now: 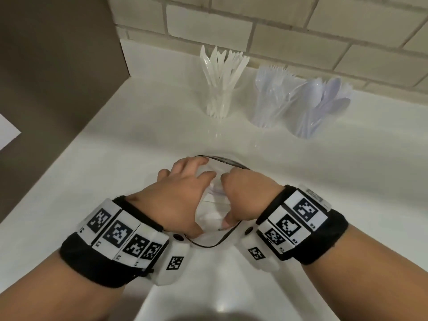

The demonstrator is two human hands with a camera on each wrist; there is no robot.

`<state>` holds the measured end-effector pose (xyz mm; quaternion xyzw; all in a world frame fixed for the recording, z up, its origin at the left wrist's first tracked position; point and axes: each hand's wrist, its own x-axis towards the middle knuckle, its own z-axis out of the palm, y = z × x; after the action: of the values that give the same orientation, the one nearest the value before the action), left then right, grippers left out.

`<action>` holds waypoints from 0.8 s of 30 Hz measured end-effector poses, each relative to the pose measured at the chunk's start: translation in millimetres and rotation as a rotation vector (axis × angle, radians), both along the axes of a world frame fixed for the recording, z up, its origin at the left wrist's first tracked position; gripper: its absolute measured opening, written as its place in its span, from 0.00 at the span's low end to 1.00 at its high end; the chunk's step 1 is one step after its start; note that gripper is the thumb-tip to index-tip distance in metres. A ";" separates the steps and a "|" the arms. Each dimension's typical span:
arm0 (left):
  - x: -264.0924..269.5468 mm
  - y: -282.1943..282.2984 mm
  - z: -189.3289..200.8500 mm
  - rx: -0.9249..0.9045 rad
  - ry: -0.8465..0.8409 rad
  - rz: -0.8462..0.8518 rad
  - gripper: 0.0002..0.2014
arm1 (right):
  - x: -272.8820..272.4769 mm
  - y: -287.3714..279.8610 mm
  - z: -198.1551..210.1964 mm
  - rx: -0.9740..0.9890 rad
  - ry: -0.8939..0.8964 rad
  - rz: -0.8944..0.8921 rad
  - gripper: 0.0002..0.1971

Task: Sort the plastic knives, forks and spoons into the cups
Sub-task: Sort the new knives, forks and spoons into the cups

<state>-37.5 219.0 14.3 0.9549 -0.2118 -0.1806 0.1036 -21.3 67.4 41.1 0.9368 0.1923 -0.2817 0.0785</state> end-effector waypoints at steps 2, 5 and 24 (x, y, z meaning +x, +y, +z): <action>-2.7 -2.4 1.7 0.011 -0.005 -0.008 0.62 | -3.2 1.7 -7.2 -0.043 -0.026 0.005 0.44; -3.4 -2.5 3.2 -0.002 -0.028 -0.012 0.64 | -4.7 3.0 -15.3 -0.028 -0.062 0.016 0.48; 4.7 19.1 10.0 0.098 -0.064 0.084 0.54 | -15.5 -11.5 -25.7 0.114 -0.004 0.242 0.17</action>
<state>-32.8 238.1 24.3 0.9721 -0.1658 -0.1556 0.0574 -36.7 55.9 15.4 0.9103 0.3193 -0.2569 0.0588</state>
